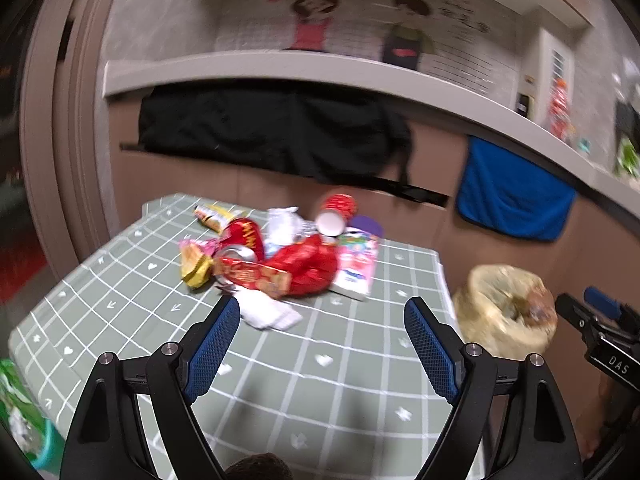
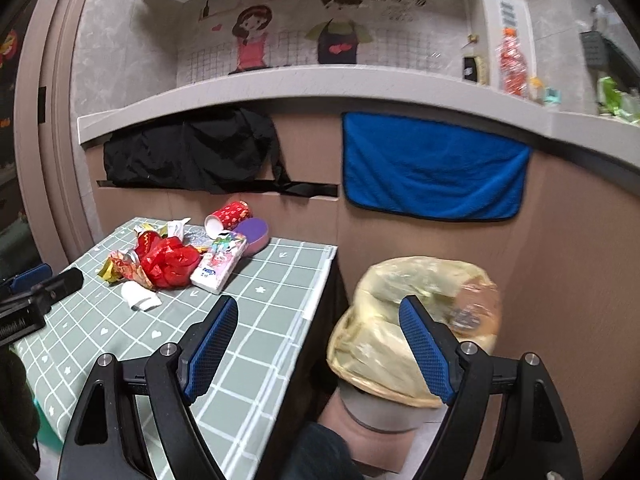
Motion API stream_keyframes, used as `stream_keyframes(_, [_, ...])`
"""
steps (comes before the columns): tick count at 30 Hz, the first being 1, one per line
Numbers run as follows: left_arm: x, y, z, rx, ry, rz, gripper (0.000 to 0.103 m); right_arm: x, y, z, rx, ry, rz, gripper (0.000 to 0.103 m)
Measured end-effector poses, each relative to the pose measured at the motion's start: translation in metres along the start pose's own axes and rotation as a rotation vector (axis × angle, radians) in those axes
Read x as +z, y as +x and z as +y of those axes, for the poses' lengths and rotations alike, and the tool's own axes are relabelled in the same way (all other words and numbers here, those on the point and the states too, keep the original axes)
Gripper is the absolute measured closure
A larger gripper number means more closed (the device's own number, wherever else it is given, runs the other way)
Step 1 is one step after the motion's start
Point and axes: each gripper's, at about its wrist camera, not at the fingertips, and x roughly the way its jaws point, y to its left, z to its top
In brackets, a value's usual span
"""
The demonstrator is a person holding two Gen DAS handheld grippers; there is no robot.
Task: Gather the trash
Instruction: 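Grasp the red snack wrappers with the left tool while the right tool grasps the white tissue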
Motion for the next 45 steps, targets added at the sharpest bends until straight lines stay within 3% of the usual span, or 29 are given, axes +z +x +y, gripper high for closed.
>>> stream_keyframes(7, [0.009,0.052,0.056,0.052,-0.051,0.070,0.018,0.017,0.066,0.016,0.060,0.009,0.068,0.023])
stream_keyframes(11, [0.010,0.085,0.079,0.029,-0.120,0.173,0.018,0.015,0.091,0.022,0.085,0.018,0.112,0.023])
stream_keyframes(17, [0.018,0.116,0.089,-0.015,-0.226,0.227,0.019,0.002,0.116,0.036,0.096,-0.019,0.176,0.023])
stream_keyframes(20, [0.027,0.135,0.088,-0.039,-0.287,0.253,0.025,-0.003,0.124,0.040,0.087,-0.029,0.195,0.023])
stream_keyframes(24, [0.031,0.162,0.094,-0.008,-0.366,0.285,0.034,-0.009,0.134,0.043,0.106,-0.018,0.236,0.023])
stream_keyframes(27, [0.022,0.178,0.104,-0.041,-0.428,0.357,0.048,-0.013,0.135,0.044,0.099,-0.031,0.245,0.023])
stream_keyframes(29, [0.015,0.175,0.109,-0.056,-0.449,0.362,0.057,-0.015,0.134,0.044,0.092,-0.041,0.249,0.023])
stream_keyframes(31, [0.009,0.164,0.111,-0.049,-0.410,0.351,0.081,-0.015,0.134,0.044,0.088,-0.047,0.249,0.023])
stream_keyframes(34, [-0.001,0.145,0.121,-0.042,-0.382,0.340,0.090,-0.011,0.134,0.048,0.102,-0.049,0.250,0.023])
stream_keyframes(39, [-0.012,0.113,0.146,-0.010,-0.352,0.313,0.092,-0.002,0.135,0.075,0.204,-0.089,0.256,0.023])
stream_keyframes(45, [-0.010,0.078,0.169,0.037,-0.290,0.243,0.093,0.005,0.150,0.140,0.484,-0.186,0.347,0.024])
